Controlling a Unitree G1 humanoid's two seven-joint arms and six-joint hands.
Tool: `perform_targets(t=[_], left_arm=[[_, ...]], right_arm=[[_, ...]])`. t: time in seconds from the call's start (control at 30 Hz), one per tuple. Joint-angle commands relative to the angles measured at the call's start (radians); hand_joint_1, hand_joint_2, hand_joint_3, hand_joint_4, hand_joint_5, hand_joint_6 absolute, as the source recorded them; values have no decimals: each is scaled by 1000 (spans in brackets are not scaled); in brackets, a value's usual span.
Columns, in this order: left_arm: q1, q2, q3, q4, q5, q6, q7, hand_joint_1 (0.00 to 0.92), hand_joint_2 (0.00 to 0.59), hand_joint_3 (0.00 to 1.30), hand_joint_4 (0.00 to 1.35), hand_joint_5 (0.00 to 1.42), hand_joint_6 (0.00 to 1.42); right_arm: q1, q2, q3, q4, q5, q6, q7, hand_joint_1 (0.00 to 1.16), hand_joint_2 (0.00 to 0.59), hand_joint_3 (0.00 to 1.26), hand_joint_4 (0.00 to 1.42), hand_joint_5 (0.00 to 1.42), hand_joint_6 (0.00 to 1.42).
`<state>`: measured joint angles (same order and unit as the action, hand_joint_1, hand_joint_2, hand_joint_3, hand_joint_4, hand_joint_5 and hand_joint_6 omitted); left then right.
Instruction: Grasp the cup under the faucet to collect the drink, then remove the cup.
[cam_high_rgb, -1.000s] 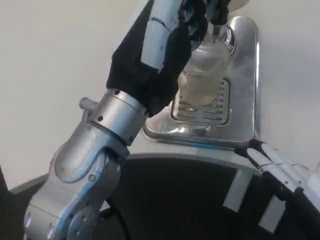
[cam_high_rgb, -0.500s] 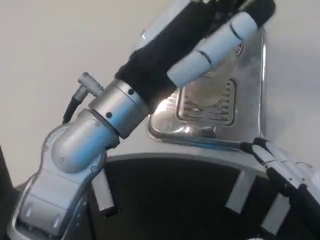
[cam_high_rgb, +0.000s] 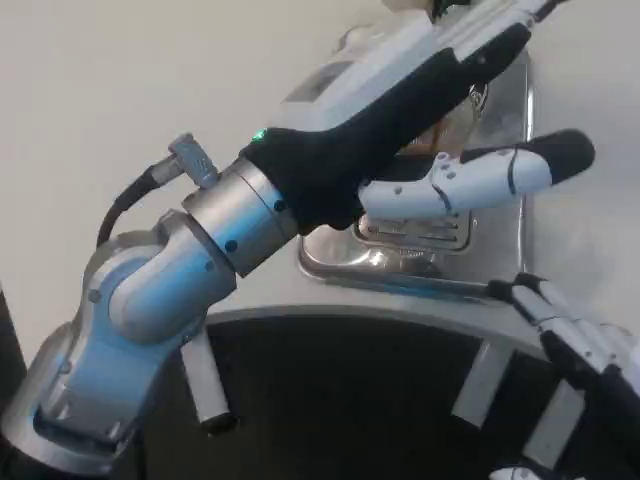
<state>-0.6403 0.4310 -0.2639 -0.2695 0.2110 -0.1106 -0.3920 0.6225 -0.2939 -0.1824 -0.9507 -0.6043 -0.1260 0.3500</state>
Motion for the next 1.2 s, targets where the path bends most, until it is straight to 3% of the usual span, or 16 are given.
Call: perform_targets(t=[0.03, 0.13, 0.37, 0.57, 0.77, 1.2], left_arm=[[22, 17, -19, 29, 33, -29, -46, 0, 227, 0, 0, 0, 0], [24, 17, -13, 36, 41, -40, -47, 0, 229, 0, 0, 0, 0], [33, 15, -5, 49, 69, -62, -35, 0, 231, 0, 0, 0, 0], [44, 1, -1, 42, 94, -63, -17, 0, 231, 0, 0, 0, 0], [54, -12, -2, 42, 101, -56, -8, 0, 231, 0, 0, 0, 0], [74, -18, 4, 22, 125, -38, -1, 0, 237, 0, 0, 0, 0]], right_arm=[[-12, 56, 11, -20, 9, 65, -9, 471, 333, 63, 11, 51, 143], [-32, 90, 26, -28, 7, 108, -11, 469, 333, 49, 11, 50, 143], [-93, 160, 74, -24, -10, 212, -19, 482, 273, 36, 1, 39, 141], [-183, 240, 132, 6, -58, 336, -62, 649, 216, 8, 0, 16, 96], [-288, 266, 168, 56, -82, 404, -99, 671, 211, 0, 0, 6, 96], [-438, 308, 217, 205, -60, 458, -209, 667, 233, 0, 0, 0, 110]])
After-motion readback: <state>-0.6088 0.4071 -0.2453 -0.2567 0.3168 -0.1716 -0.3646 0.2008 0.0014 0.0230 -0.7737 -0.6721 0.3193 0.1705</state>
